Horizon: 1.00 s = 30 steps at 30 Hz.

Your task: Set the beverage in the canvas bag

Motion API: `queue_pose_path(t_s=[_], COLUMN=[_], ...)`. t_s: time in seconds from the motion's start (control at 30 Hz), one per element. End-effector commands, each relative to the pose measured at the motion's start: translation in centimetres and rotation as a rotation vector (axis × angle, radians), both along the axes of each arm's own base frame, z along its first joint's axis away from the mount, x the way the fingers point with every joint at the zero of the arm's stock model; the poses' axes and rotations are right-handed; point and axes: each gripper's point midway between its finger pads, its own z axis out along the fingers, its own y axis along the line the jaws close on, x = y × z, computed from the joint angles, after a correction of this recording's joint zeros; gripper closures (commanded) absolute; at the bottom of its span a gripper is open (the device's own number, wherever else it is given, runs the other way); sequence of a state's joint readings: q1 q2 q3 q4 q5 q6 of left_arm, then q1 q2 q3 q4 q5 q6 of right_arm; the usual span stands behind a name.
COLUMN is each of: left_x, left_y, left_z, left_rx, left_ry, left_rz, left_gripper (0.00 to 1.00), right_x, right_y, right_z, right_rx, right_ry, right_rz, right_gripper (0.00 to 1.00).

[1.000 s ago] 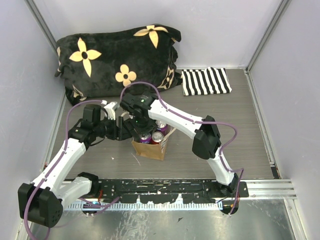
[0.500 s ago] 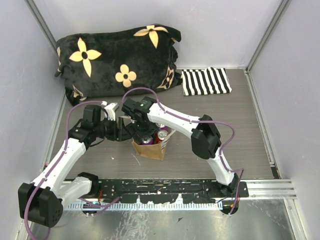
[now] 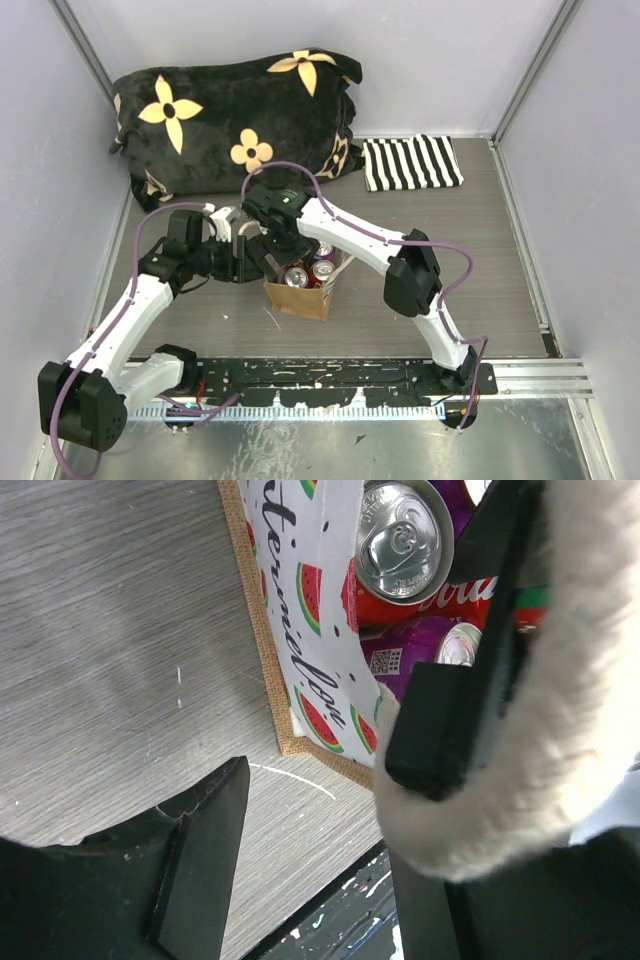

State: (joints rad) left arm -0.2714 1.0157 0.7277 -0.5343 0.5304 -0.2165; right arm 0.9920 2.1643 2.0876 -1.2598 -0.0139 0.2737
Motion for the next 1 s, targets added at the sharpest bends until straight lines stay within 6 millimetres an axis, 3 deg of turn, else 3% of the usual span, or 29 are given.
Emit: queue_pose_path(t_s=[0.0,0.2,0.43,0.97], left_x=[1.4,1.5,1.7,2.2], left_y=[-0.9,-0.9,-1.0,-2.2], left_z=[1.3,1.2,1.8,4.7], left_rx=[-0.043,-0.043,-0.049,-0.114], left_ry=[-0.067,-0.066,-0.080,-0.144], left_rz=[-0.012,-0.012,-0.017,-0.066], left_gripper=[0.37,0.37,0.37,0.37], right_x=[-0.9,-0.6,1.6,7.4], right_y=[3.3,3.1,2.4,-5.0], right_z=[3.4,3.6,7.4,13.2], right_rx=[0.143,0.139,0.155,0.100], right_ry=[-0.051,-0.069,-0.217,-0.519], right_rz=[0.064,0.049,-0.032,-0.400], right_gripper=[0.00,0.00,0.00,0.00])
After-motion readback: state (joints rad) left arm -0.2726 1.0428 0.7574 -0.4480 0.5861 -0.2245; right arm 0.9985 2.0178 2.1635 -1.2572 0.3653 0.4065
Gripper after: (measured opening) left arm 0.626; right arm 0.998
